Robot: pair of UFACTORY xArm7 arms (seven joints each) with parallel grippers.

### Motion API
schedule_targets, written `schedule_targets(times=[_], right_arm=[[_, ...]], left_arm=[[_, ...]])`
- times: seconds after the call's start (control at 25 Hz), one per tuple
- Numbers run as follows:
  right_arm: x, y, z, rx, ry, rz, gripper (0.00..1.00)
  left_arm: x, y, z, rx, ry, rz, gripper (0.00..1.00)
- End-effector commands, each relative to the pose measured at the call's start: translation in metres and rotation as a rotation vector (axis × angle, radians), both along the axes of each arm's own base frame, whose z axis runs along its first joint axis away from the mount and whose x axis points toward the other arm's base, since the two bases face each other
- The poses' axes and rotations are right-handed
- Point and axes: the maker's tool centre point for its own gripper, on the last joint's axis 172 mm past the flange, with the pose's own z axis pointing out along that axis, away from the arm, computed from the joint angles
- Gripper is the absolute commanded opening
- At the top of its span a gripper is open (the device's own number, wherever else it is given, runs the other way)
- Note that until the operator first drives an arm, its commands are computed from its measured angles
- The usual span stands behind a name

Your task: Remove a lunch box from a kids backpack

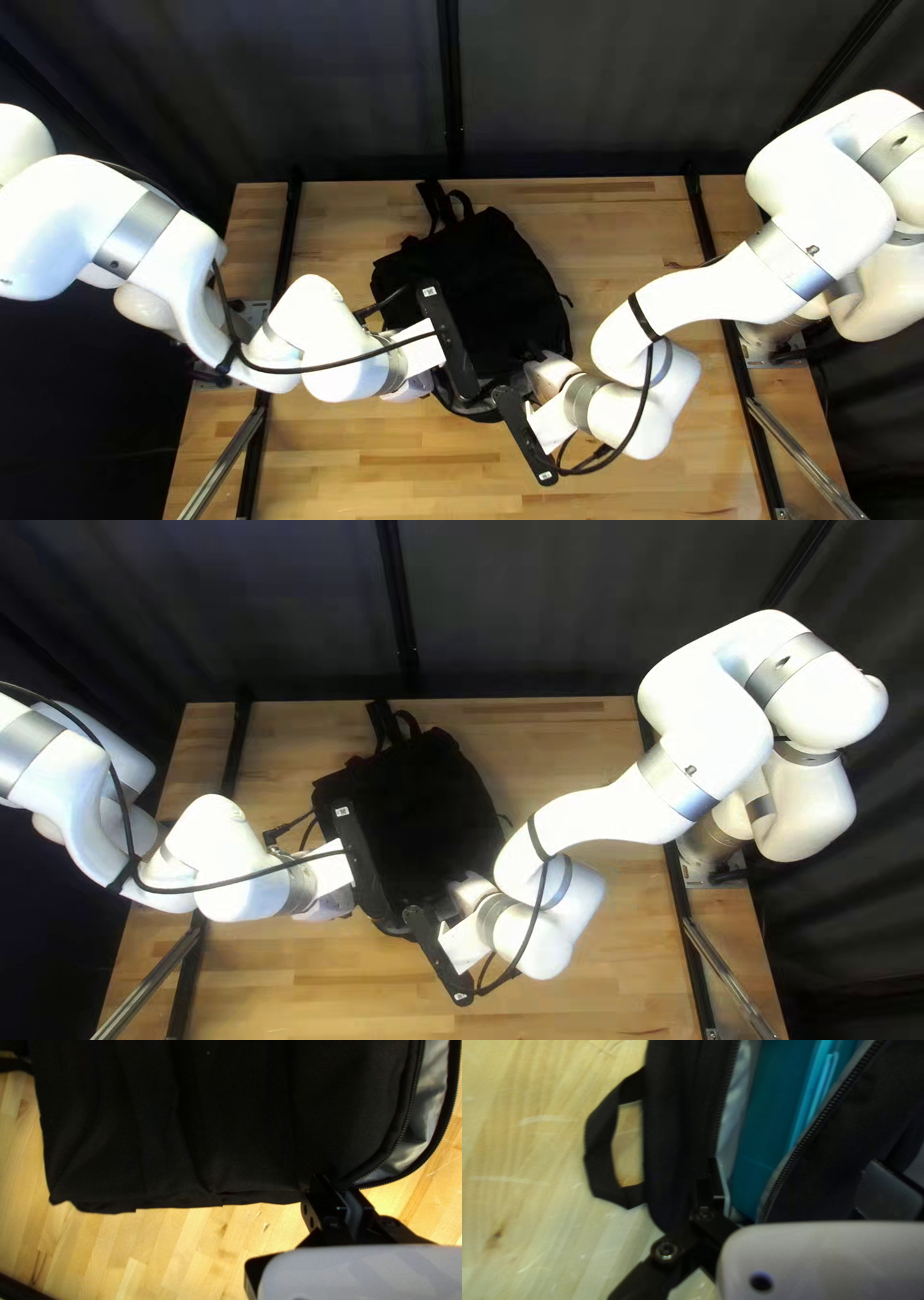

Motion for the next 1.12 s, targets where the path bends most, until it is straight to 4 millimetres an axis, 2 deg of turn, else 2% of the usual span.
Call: schedule_targets(times=[0.04,0.08,0.12,0.28,0.44,0.64,0.68,0.72,0.76,0.8,1.12], right_arm=[[0.004,-0.009,0.002,-0.008,-0.003,0.007,0.55],[0.004,-0.012,0.001,-0.011,-0.005,0.009,0.26],[0.004,-0.015,0.001,-0.012,-0.006,0.01,0.1],[0.003,-0.02,-0.002,-0.015,-0.011,0.012,0.02],[0.004,-0.024,-0.003,-0.015,-0.011,0.005,0.0],[0.008,-0.029,0.013,-0.023,-0.008,-0.006,0.0],[0.01,-0.03,0.016,-0.026,-0.006,-0.008,0.0],[0.011,-0.032,0.018,-0.027,-0.005,-0.008,0.0],[0.012,-0.034,0.019,-0.028,-0.006,-0.007,0.0],[0.013,-0.035,0.019,-0.028,-0.007,-0.004,0.0],[0.018,-0.044,0.033,-0.02,-0.042,0.06,0.0]], left_arm=[[-0.002,0.001,-0.004,-0.007,-0.013,0.021,0.0],[-0.003,0.001,-0.004,-0.01,-0.016,0.026,0.0],[-0.003,0.001,-0.004,-0.011,-0.018,0.028,0.0],[-0.003,0.003,-0.003,-0.015,-0.025,0.037,0.0],[-0.003,0.004,-0.004,-0.014,-0.026,0.04,0.0],[-0.002,0.003,-0.004,-0.015,-0.026,0.037,0.0],[-0.001,0.002,-0.004,-0.014,-0.023,0.032,0.06],[-0.001,0.001,-0.003,-0.011,-0.022,0.028,0.24],[0.0,-0.001,-0.003,-0.006,-0.02,0.02,0.96],[0.002,-0.004,-0.003,0.005,-0.02,0.003,1.0],[0.006,-0.021,-0.001,0.108,-0.031,-0.117,1.0]])
